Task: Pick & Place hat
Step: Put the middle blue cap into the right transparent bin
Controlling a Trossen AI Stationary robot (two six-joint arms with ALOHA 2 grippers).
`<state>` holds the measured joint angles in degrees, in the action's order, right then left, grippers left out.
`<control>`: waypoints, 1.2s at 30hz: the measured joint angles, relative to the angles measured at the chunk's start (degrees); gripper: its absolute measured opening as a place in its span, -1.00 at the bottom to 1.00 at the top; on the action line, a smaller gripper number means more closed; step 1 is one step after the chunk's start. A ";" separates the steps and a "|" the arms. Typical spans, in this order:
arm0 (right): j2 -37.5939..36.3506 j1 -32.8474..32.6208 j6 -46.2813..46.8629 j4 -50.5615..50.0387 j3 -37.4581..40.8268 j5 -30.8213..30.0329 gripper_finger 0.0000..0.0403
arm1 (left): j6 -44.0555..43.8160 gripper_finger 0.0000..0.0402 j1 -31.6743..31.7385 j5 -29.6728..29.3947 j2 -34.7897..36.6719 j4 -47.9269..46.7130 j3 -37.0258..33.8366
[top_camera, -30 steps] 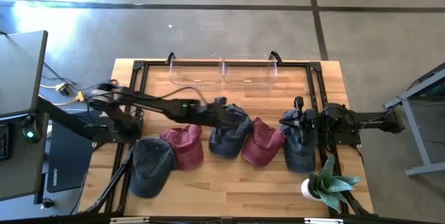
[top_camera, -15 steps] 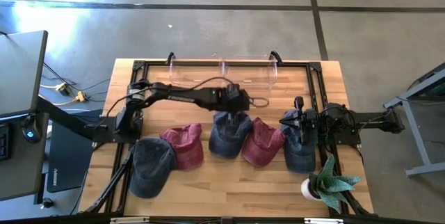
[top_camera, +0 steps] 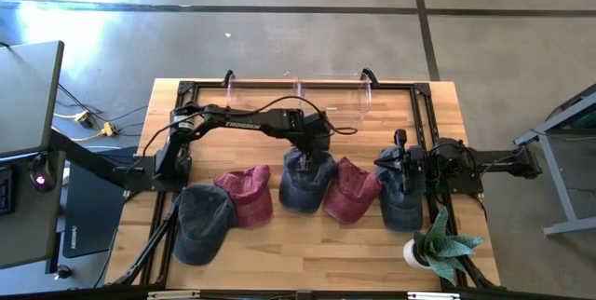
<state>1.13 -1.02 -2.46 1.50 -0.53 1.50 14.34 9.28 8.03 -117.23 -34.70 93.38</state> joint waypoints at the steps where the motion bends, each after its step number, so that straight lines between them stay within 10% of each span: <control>1: 0.00 0.00 -0.02 0.00 0.00 0.02 -0.94 | -0.03 0.25 0.00 0.73 0.00 0.09 0.00; 8: 0.00 0.00 0.00 0.00 0.00 0.00 -0.94 | -0.53 0.25 0.09 -10.13 -1.20 -0.17 0.04; 17: 0.00 0.00 -0.02 0.02 0.00 0.00 -0.94 | 0.84 0.15 0.04 -4.42 -3.53 -0.49 0.04; 29: 0.02 0.00 0.01 0.02 0.01 -0.03 -0.94 | 1.78 -0.93 -0.36 -5.31 -4.57 -10.95 4.96; 36: 0.02 0.00 -0.02 0.02 0.01 -0.03 -0.94 | 2.46 -0.88 -6.06 -27.04 -4.57 -30.07 22.18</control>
<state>1.15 -1.02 -2.48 1.52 -0.52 1.48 16.80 3.22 -19.01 -121.80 -64.77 115.56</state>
